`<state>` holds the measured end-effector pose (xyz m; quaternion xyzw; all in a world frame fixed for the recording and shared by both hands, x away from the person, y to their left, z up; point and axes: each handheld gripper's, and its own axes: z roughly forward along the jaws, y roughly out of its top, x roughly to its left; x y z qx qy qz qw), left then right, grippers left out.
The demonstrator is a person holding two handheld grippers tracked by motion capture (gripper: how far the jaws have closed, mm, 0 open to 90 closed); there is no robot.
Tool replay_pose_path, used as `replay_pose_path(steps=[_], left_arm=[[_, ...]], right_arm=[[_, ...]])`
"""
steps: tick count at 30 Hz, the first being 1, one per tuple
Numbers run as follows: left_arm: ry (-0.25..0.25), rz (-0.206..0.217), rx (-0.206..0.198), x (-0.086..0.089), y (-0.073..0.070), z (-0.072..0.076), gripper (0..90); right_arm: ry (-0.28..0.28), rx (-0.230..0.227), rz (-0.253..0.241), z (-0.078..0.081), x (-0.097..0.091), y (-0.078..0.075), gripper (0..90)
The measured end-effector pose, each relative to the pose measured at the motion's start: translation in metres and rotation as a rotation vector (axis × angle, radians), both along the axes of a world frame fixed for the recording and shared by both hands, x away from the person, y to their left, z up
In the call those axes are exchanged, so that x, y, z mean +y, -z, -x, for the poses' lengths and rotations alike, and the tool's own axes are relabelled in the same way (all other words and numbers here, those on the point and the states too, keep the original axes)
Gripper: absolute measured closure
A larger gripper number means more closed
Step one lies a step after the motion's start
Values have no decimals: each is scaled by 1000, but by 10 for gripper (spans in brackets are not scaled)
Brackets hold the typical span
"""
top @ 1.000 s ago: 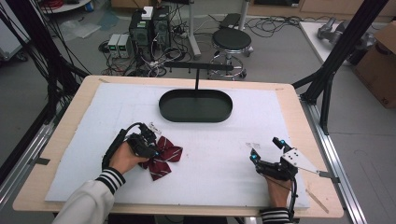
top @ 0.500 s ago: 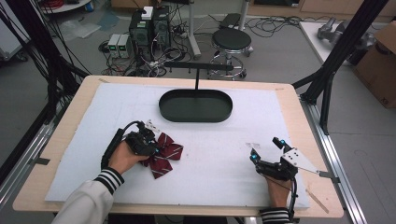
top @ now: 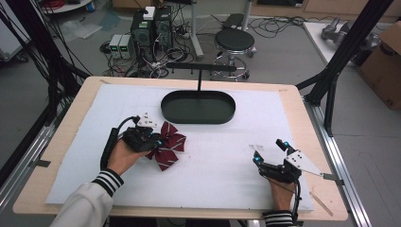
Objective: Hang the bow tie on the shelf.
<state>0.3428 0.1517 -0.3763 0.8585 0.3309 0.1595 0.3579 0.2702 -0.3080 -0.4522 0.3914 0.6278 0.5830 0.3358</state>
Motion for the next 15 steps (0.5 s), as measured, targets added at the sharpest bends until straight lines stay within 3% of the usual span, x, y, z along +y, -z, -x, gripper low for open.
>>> replay_pose_path(steps=[8, 15], left_arm=[[-27, 94, -126, 1, -15, -2, 752], [-46, 162, -194, -2, -26, -6, 752]], right_arm=[[1, -4, -1, 0, 0, 0, 22], [0, -4, -1, 1, 0, 0, 23]])
